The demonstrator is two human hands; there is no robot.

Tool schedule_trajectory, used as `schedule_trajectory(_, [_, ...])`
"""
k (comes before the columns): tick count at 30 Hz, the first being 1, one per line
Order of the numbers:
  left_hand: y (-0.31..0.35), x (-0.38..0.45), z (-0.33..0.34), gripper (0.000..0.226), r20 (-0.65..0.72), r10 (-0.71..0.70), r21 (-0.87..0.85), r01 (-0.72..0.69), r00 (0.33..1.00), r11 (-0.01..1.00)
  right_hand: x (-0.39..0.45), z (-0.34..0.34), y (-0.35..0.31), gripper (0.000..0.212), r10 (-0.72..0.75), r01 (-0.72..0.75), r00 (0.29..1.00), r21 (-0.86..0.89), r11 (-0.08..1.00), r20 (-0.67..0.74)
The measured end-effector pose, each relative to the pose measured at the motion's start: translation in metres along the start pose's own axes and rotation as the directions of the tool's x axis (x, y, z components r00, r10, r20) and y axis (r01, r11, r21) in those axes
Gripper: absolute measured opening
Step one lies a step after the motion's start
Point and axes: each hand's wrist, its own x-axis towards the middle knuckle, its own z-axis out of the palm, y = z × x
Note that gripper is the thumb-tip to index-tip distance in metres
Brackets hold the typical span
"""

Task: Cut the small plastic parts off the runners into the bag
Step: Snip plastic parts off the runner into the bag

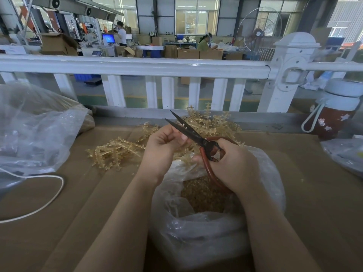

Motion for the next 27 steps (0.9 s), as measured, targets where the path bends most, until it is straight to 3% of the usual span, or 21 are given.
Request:
schedule_trajectory(7, [0.0016,-0.0003,-0.0024,0.014,0.014,-0.016,0.013,0.016,1.000,1.000,-0.0006,0.0001,-0.0012,0.073,-0.015,0.016,1.000,0.033,0.999,-0.024])
schedule_trajectory(14, [0.0013,-0.0011,-0.0047,0.016,-0.040,0.056,0.078,-0.053,0.998,0.996,-0.0008,0.0018,0.0012,0.076,-0.003,0.004,1.000,0.061,0.998,-0.009])
schedule_trajectory(19, [0.0031,-0.0010,-0.0046,0.026,-0.034,0.063,0.079,-0.061,0.997,0.995,-0.0015,0.0024,0.0014,0.059,-0.009,0.009,1.000,0.039,0.999,-0.019])
schedule_trajectory(23, [0.0031,-0.0013,-0.0048,0.024,-0.044,0.067,0.086,-0.063,0.997,0.994,-0.0017,0.0019,-0.0004,0.072,-0.005,0.006,1.000,0.065,0.998,-0.016])
schedule_trajectory(27, [0.0016,-0.0007,-0.0037,0.023,-0.032,0.050,0.096,-0.046,0.998,0.994,-0.0018,0.0013,-0.0013,0.072,-0.011,0.012,1.000,0.060,0.998,-0.023])
